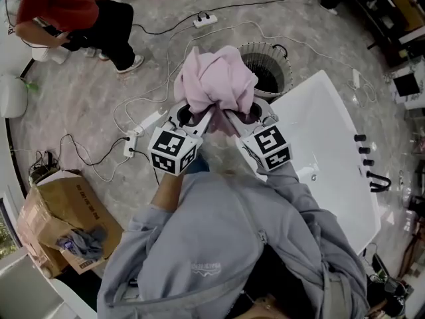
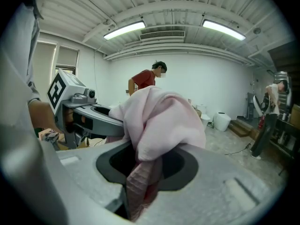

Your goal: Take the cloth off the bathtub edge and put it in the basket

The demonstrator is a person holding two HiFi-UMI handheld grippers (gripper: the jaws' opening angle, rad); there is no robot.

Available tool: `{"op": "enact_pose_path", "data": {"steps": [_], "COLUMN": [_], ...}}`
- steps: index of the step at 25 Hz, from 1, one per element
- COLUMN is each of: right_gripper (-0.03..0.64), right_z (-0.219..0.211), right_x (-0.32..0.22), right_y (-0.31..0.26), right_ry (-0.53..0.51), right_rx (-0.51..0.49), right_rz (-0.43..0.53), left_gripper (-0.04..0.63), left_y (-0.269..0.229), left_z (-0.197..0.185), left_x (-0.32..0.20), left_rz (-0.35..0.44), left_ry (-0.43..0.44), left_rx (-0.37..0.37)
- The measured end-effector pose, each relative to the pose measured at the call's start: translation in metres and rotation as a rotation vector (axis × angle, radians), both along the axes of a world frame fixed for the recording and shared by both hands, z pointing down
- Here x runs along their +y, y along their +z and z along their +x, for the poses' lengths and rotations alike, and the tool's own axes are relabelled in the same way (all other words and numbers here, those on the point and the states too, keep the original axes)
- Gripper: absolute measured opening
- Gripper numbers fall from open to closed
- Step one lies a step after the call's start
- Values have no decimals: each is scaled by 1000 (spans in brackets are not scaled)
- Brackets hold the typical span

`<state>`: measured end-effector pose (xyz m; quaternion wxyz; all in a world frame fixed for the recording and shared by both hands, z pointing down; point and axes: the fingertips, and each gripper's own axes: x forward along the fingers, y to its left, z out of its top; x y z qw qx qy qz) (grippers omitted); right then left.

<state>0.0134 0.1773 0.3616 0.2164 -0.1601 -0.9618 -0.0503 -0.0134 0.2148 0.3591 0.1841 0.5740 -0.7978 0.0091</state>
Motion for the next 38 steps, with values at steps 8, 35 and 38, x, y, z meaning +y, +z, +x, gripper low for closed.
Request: {"op": "enact_pose_path", "data": {"steps": [8,35,38], "right_gripper": [121,121,121], "right_z": [-98,-158,-166], "right_x": [0,-201,-237], "right_y": [0,3,-3], "right_ry": [117,605,647], "right_rx": [-8,-8,-14], "right_rz": [-2,4,-5], "left_gripper": [127,127,127], "left_y": [-3,-3,-8], "left_z": [-101,-176,-184], "left_x": [-2,-221,-260], "left_rz": [-4,32,35], "left_ry": [121,605,647], "left_rx": [-10,-3,-10]}}
